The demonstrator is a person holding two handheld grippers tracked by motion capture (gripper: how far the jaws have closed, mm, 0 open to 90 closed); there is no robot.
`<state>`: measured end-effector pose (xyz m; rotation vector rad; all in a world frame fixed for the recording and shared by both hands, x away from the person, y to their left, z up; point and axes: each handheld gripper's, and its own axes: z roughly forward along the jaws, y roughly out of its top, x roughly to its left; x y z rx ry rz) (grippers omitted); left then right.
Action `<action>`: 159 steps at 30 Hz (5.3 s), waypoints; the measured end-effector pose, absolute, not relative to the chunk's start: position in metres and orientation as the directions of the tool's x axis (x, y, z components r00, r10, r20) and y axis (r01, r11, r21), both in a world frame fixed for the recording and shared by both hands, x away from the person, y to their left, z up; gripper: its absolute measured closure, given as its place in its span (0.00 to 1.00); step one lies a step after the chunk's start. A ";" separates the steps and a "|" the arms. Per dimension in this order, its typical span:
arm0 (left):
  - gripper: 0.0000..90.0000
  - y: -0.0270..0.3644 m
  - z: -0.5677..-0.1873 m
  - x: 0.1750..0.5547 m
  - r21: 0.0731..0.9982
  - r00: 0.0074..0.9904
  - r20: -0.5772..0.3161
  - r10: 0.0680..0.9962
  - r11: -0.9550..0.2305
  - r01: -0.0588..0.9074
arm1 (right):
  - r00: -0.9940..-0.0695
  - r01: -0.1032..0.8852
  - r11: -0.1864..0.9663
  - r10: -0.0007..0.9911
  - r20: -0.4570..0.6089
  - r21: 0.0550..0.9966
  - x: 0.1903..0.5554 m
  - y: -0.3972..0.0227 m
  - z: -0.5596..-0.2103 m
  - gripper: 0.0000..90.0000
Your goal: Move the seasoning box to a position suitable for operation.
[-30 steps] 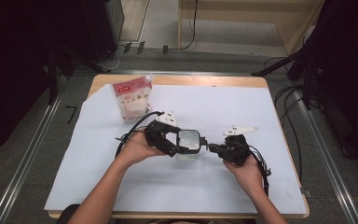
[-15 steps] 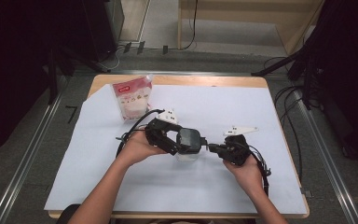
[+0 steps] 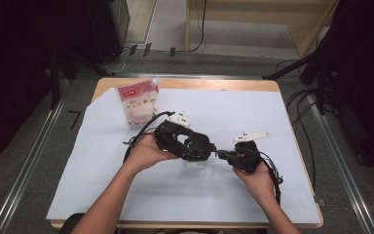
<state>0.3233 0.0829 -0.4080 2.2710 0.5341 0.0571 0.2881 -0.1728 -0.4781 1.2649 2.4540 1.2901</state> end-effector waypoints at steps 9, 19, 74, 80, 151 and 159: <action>0.43 0.077 -0.404 0.324 0.714 0.912 -0.109 0.397 -0.607 0.349 | -0.648 0.621 0.283 0.710 0.276 0.731 0.288 -0.175 -0.476 1.00; 0.45 0.074 -0.401 0.324 0.713 0.901 -0.106 0.420 -0.600 0.364 | -0.642 0.621 0.277 0.716 0.273 0.733 0.288 -0.174 -0.476 1.00; 0.39 0.062 -0.370 0.342 0.684 0.900 -0.125 0.418 -0.620 0.383 | -0.648 0.606 0.278 0.716 0.260 0.746 0.288 -0.173 -0.474 1.00; 0.47 0.084 -0.365 0.343 0.697 0.897 -0.129 0.424 -0.604 0.386 | -0.647 0.607 0.278 0.716 0.261 0.745 0.288 -0.173 -0.474 1.00; 0.86 0.057 -0.405 0.340 0.682 0.877 -0.313 0.364 -0.557 0.474 | -0.663 0.582 0.297 0.712 0.231 0.757 0.281 -0.171 -0.470 1.00; 0.70 0.087 -0.399 0.341 0.697 0.859 -0.289 0.422 -0.522 0.491 | -0.692 0.585 0.327 0.679 0.246 0.742 0.269 -0.172 -0.471 1.00</action>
